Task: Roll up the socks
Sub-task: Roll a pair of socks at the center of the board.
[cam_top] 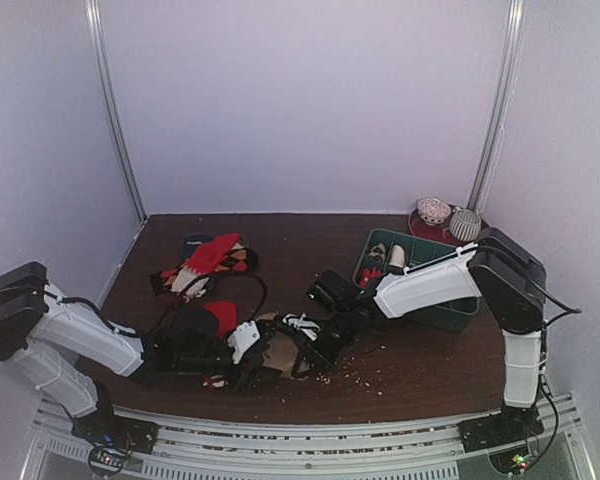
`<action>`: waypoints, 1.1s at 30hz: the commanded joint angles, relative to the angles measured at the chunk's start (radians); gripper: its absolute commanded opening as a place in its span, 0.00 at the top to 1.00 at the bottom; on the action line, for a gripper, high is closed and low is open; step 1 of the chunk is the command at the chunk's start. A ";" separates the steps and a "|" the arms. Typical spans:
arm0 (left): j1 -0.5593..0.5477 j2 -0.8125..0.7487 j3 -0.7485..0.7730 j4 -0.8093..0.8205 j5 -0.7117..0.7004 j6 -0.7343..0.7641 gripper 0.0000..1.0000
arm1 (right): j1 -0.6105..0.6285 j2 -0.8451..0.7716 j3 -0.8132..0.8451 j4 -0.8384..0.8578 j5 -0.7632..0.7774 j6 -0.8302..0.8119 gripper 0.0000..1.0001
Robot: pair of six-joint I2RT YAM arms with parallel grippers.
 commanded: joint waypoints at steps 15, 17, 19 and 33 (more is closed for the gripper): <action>-0.008 0.159 0.074 0.022 0.112 0.026 0.51 | 0.018 0.111 -0.052 -0.238 0.054 -0.022 0.83; -0.008 0.167 0.078 0.021 0.104 0.023 0.51 | 0.018 0.111 -0.053 -0.238 0.054 -0.022 0.83; -0.008 0.173 0.082 0.015 0.092 0.026 0.51 | 0.017 0.113 -0.055 -0.238 0.054 -0.024 0.83; -0.008 0.099 0.022 0.072 -0.032 0.007 0.43 | 0.018 0.113 -0.062 -0.243 0.052 -0.039 0.83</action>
